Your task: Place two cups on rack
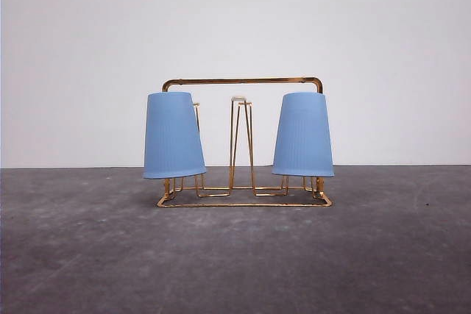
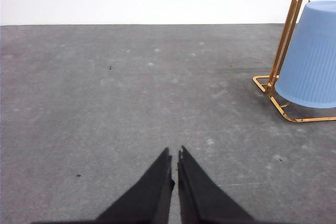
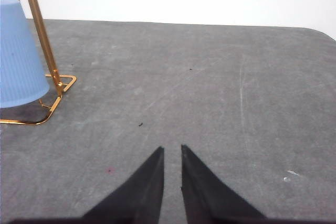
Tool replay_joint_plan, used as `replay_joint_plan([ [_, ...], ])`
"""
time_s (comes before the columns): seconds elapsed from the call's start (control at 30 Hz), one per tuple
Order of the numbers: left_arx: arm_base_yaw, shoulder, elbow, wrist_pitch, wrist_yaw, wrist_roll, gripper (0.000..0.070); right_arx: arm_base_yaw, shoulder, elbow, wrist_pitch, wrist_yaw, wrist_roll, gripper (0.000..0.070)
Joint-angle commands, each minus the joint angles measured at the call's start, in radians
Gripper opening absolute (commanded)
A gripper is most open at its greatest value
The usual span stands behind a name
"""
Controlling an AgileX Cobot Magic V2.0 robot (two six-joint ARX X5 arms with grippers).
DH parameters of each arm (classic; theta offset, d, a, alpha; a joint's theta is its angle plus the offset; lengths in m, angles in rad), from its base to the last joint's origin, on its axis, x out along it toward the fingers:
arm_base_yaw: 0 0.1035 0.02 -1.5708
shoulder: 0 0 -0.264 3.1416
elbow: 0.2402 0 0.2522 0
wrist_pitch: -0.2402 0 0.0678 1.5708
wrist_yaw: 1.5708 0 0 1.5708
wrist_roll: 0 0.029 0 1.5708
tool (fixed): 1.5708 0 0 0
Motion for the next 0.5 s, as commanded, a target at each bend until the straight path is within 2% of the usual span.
replay_joint_plan([
  [0.0, 0.001, 0.0, -0.014, -0.003, 0.002, 0.0, 0.0, 0.002, 0.0, -0.003, 0.011, 0.001, 0.01, 0.0059],
  [0.47, 0.001, 0.0, -0.014, -0.003, 0.002, 0.0, 0.0, 0.002, 0.0, -0.003, 0.011, 0.001, 0.01, 0.0059],
])
